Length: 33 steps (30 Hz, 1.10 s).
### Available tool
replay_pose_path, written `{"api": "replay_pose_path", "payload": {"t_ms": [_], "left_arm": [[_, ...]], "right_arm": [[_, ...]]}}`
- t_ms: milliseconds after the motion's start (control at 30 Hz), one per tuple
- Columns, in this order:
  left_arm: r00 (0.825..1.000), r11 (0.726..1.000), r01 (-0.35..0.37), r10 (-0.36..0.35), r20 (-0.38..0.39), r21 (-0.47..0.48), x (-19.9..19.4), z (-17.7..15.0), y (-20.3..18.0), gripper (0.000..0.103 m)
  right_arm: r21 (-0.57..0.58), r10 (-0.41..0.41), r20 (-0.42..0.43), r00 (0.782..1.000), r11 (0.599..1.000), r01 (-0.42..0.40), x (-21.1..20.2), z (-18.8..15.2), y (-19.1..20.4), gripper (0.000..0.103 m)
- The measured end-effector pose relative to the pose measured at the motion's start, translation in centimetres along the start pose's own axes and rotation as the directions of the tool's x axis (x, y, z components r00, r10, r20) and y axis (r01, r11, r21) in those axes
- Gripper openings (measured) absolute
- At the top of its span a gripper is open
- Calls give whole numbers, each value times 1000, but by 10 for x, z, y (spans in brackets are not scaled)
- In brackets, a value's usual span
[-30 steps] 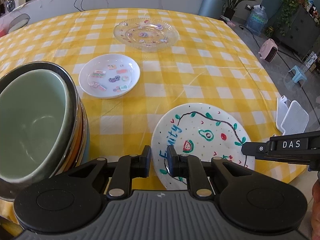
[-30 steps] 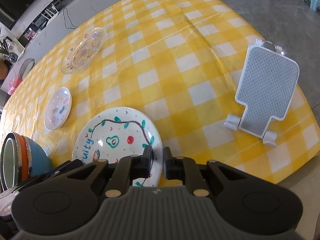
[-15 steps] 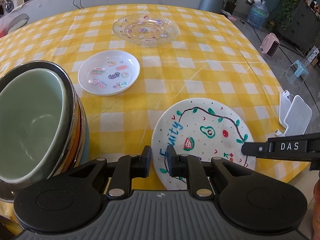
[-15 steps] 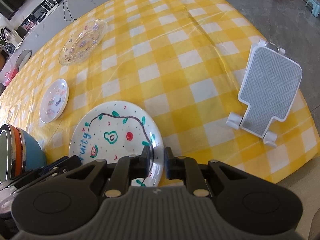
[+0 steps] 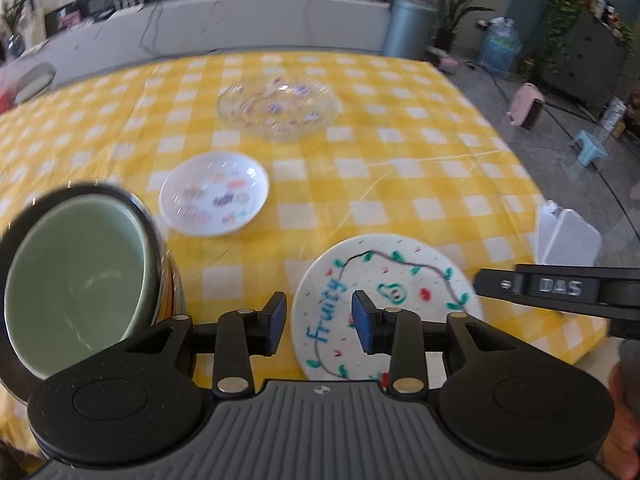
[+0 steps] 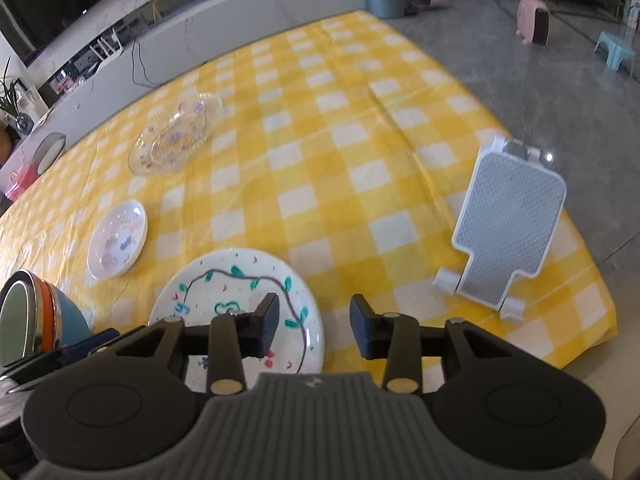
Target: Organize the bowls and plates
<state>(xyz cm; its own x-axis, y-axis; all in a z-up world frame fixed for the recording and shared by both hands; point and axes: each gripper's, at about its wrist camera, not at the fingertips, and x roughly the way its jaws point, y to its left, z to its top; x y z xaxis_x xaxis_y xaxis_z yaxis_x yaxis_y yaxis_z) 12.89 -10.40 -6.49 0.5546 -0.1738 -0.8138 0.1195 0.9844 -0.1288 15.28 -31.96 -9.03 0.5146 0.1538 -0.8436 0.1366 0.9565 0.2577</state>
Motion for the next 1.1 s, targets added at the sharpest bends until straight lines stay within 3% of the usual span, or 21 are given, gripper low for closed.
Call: {"api": "replay_pose_path", "payload": {"t_ms": [233, 400, 500, 600, 900, 1100], "left_arm": [[998, 992, 57, -60, 18, 108, -23, 22, -1, 42], [996, 989, 86, -90, 23, 116, -34, 42, 16, 42], [998, 990, 51, -54, 15, 134, -33, 51, 27, 46], [1000, 988, 26, -28, 6, 151, -29, 59, 37, 46], [1000, 974, -24, 23, 7, 226, -23, 86, 70, 48], [998, 964, -65, 66, 5, 257, -8, 100, 92, 48]], "right_arm": [[54, 7, 44, 999, 999, -10, -6, 2, -6, 49], [74, -12, 30, 999, 997, 10, -1, 5, -5, 54], [82, -17, 27, 999, 997, 14, 1, 7, -1, 55], [87, 37, 19, 999, 995, -39, 3, 11, 9, 55], [-21, 158, -11, 987, 987, -158, 16, 38, 80, 59], [-88, 178, -52, 983, 979, -182, 40, 50, 121, 59]]}}
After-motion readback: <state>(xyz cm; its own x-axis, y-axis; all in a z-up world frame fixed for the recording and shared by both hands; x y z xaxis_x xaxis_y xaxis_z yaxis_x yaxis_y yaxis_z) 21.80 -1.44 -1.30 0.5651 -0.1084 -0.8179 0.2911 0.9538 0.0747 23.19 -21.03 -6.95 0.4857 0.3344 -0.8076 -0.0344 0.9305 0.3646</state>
